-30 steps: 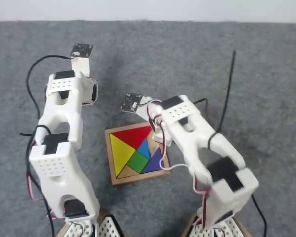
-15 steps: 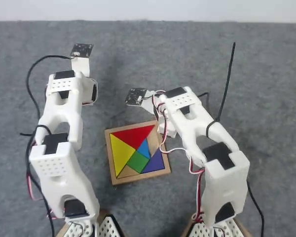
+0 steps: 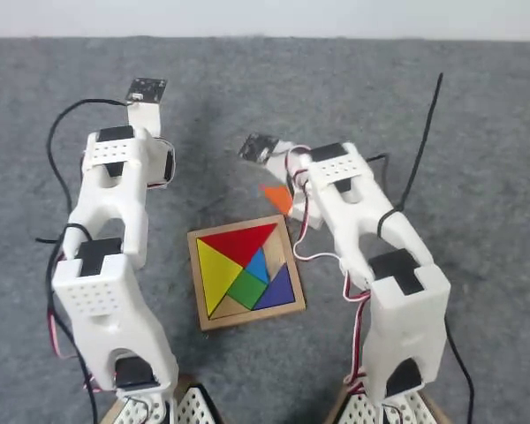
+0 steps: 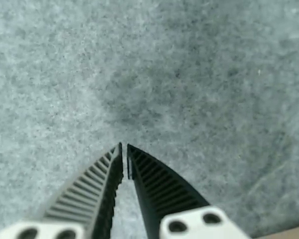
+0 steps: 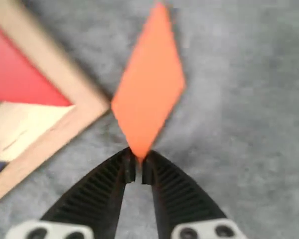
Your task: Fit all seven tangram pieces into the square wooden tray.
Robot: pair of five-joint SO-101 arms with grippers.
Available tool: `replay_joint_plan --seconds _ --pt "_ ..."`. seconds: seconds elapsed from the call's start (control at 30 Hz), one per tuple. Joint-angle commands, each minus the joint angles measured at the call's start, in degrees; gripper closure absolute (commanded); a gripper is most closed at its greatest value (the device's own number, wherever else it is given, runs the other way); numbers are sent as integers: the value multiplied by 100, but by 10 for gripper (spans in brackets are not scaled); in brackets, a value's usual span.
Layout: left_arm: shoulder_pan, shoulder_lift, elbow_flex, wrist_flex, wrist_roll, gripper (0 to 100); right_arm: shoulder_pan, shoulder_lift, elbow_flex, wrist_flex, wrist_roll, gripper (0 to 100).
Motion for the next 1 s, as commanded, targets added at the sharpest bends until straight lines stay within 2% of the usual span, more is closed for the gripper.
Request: replay_joint_plan --seconds 0.0,0.2,0.43,0.57,0.67,0.97 --pt "-44 -141 -48 -62 -70 987 136 -40 -404 -40 -308 984" --pt "-44 -141 -48 -62 -70 987 145 -75 -677 -92 -721 975" --pt "-44 -141 -48 -62 -70 987 -180 -567 -730 233 -958 818" --pt "-44 -132 -48 -70 -70 987 -725 -259 -818 -259 -967 838" --pt "-44 -132 -48 -70 -70 987 -875 224 -1240 -391 -1011 840" --pt "-44 -132 -48 -70 -70 987 -857 1455 -2822 470 -1081 840"
